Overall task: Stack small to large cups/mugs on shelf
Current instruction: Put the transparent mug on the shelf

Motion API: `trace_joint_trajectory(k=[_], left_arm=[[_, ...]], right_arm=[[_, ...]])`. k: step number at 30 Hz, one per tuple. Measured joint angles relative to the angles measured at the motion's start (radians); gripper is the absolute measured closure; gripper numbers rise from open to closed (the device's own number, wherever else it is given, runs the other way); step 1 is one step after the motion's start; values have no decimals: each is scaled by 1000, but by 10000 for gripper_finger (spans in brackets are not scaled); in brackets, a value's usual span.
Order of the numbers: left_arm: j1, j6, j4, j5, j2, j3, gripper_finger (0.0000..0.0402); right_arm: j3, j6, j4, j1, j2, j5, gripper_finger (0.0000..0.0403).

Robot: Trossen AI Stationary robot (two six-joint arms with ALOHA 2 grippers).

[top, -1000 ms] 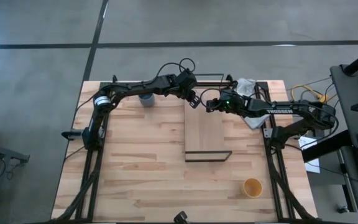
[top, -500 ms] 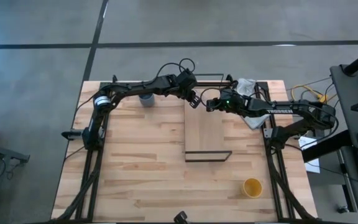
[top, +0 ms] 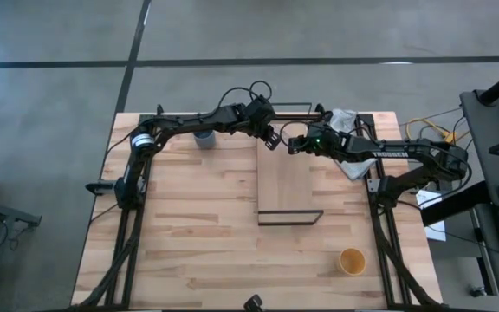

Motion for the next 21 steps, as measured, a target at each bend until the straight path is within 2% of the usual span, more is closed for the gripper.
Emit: trace_joint_trajectory(k=[8,21], left_arm=[[0,0,-18,1,0,-1,402],[0,-1,-6,14,0,-35,402]], right_arm=[[0,5,26,-19,59,-48,349],[0,-1,31,-45,72,-47,349]])
